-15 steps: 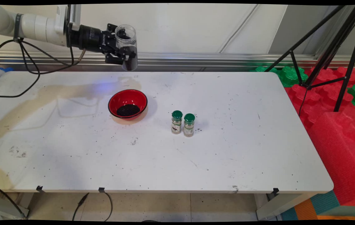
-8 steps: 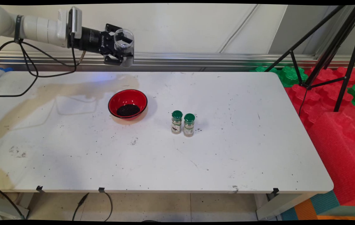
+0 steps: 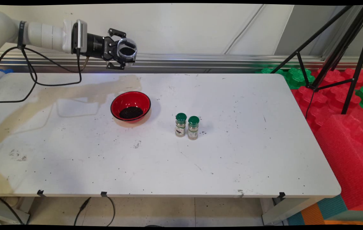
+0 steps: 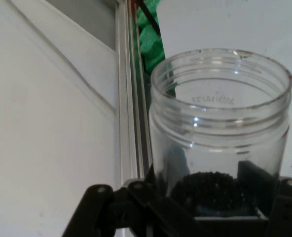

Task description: Pour the black seasoning powder in the red bowl

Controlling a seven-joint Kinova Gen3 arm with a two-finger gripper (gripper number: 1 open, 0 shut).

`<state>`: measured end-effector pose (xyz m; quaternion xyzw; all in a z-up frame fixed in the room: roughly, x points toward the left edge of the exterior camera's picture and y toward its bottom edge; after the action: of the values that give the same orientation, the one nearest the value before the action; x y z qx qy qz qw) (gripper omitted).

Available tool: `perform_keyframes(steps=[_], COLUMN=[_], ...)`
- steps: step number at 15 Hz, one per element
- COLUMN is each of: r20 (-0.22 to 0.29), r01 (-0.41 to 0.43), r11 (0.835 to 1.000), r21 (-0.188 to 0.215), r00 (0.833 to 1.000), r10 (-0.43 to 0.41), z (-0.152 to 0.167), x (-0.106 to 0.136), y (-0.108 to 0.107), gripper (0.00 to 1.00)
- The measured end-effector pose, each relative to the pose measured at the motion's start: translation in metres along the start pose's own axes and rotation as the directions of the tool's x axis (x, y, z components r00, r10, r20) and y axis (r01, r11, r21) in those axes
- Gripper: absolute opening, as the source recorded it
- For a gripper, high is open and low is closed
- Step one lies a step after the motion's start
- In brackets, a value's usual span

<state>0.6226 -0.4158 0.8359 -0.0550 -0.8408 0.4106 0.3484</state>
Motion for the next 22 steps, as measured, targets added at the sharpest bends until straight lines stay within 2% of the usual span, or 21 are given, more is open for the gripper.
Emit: perform_keyframes(steps=[4,7,11,17,22], r20=[0.025,0.041,0.053,0.063,0.057], r01=[-0.119,-0.215,-0.301,-0.456,-0.586], r11=[0.993,0.977,0.954,0.889,0.809], r21=[-0.001,-0.006,-0.015,-0.034,-0.047], r00=[0.993,0.976,0.952,0.887,0.807], r10=[0.119,0.215,0.301,0.457,0.588], z=[0.003,0.005,0.005,0.005,0.003], x=[-0.004,-0.007,-0.009,-0.011,-0.010], y=[0.007,0.013,0.020,0.030,0.038], gripper=[0.00,0.00,0.00,0.00,0.00])
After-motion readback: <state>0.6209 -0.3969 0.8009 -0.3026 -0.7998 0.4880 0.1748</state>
